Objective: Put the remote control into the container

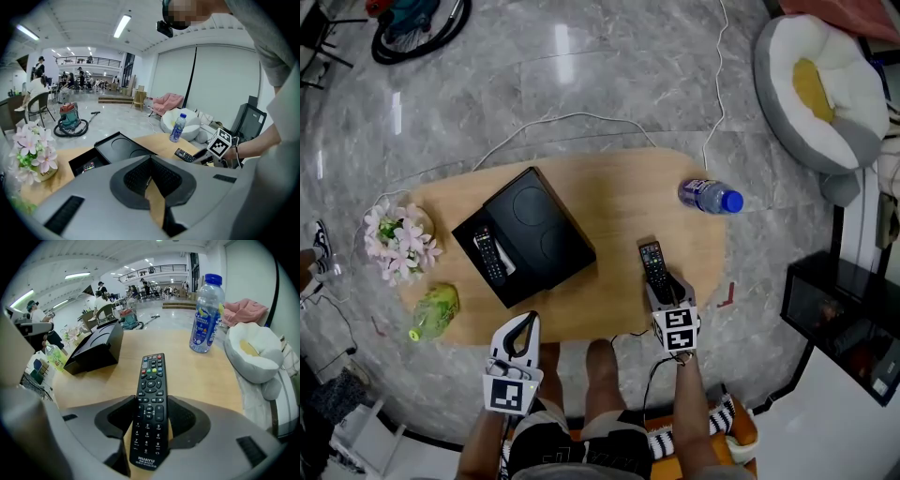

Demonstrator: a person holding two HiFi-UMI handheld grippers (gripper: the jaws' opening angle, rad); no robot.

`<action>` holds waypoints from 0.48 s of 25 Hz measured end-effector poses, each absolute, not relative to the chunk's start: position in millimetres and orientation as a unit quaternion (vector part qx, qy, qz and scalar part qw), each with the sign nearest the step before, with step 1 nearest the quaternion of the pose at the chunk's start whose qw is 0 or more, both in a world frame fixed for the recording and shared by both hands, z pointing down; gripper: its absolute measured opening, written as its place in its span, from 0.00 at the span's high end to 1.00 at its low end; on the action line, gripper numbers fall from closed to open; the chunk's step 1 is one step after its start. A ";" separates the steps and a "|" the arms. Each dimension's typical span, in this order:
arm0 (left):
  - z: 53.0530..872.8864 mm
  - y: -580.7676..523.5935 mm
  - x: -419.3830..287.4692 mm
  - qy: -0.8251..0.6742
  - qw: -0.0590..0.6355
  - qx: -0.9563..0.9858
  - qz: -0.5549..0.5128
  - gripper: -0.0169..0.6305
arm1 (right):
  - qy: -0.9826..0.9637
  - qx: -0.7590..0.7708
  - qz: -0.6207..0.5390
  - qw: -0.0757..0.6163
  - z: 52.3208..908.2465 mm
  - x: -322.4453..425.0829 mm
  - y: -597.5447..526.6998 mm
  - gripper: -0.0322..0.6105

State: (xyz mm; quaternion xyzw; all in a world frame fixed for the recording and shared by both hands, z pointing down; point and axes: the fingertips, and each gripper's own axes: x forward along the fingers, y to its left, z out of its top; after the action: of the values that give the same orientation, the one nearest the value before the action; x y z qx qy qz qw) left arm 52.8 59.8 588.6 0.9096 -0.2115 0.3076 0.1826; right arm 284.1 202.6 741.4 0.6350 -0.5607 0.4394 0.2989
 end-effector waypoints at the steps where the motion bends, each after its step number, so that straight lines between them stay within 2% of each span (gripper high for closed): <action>1: 585.5 57.6 51.7 -0.213 0.182 0.910 0.305 0.96 | -0.562 0.636 0.439 0.296 735.6 281.8 199.4 0.61; 12: 547.7 26.8 21.4 -0.254 0.184 0.908 0.279 0.96 | -0.603 0.624 0.415 0.272 662.1 232.2 135.1 0.61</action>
State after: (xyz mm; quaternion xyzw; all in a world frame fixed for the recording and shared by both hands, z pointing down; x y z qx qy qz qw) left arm 21.4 26.8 547.7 0.9077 -0.2537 0.2792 0.1838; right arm 232.2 135.1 662.1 0.6241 -0.6034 0.4150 0.2722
